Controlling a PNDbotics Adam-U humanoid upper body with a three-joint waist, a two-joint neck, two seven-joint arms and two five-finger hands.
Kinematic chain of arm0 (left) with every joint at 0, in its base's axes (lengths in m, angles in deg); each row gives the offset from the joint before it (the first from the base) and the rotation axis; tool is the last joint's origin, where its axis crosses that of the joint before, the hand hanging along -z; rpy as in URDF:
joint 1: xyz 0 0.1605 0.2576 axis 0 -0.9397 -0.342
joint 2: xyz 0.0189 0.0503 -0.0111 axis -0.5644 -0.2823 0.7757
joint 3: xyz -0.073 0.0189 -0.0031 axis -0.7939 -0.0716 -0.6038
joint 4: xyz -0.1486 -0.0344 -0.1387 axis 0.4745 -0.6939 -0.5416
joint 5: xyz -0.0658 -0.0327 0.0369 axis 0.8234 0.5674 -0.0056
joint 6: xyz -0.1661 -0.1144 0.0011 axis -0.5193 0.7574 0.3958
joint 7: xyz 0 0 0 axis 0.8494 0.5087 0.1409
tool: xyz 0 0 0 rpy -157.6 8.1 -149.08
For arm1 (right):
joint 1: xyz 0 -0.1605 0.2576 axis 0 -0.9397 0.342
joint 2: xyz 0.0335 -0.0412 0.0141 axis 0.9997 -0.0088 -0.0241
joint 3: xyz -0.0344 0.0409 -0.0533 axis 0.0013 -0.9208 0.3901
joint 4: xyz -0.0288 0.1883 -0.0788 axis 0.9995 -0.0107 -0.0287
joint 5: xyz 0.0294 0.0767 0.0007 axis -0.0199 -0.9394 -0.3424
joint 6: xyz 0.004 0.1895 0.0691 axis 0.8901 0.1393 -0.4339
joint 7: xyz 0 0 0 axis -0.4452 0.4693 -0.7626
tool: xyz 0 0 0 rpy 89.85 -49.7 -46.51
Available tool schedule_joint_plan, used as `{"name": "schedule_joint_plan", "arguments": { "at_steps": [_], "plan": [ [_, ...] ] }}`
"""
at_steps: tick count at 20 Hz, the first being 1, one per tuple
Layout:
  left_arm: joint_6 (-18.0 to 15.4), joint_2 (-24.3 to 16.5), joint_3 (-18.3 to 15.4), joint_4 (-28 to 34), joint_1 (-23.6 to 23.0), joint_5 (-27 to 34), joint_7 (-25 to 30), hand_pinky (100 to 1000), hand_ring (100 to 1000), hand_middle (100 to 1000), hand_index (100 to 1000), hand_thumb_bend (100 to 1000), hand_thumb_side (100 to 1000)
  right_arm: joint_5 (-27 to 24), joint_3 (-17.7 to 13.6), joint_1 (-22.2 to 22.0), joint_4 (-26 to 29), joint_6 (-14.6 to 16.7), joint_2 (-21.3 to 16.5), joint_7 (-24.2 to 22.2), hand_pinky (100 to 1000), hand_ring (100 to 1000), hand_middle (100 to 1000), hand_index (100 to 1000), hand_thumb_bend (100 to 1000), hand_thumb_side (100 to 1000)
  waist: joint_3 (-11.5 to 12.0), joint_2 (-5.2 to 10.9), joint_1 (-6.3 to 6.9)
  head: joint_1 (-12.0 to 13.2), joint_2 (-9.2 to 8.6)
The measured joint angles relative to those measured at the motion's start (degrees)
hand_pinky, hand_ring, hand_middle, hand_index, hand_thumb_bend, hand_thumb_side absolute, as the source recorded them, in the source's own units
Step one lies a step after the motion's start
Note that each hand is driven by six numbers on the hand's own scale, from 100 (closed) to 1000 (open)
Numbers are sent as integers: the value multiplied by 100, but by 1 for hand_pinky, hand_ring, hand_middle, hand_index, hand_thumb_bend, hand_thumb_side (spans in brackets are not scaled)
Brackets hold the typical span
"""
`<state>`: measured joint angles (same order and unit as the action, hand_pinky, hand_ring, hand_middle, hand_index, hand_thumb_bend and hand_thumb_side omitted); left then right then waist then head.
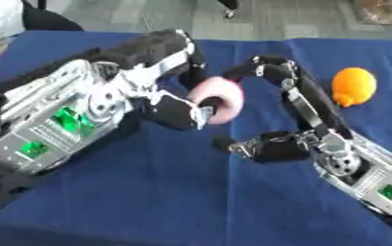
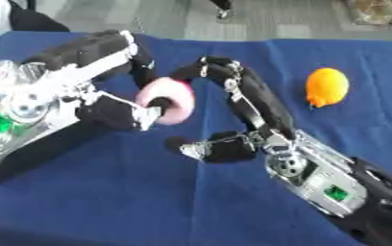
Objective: Pick up the objects with one hand, pass them to the other hand, and then place them into the box on the other side of the table.
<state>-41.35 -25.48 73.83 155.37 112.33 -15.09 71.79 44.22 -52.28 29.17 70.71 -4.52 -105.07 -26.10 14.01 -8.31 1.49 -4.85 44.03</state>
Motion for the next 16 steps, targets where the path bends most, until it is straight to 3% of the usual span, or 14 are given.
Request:
{"name": "schedule_joint_plan", "arguments": {
  "at_steps": [3, 16],
  "plan": [
    [-98, -1, 0, -22, 0, -145, 172, 726, 580, 412, 396, 100, 207, 159, 2, -3, 1, -125, -1, -12, 808, 797, 735, 863, 713, 307, 0, 0, 0, 11, 1],
    [-391, -135, -91, 58, -3, -699, 656, 716, 579, 415, 411, 225, 211, 484, 10, -74, 1, -464, -8, -181, 832, 831, 777, 889, 688, 331, 7, 0, 0, 65, 1]
  ]
}}
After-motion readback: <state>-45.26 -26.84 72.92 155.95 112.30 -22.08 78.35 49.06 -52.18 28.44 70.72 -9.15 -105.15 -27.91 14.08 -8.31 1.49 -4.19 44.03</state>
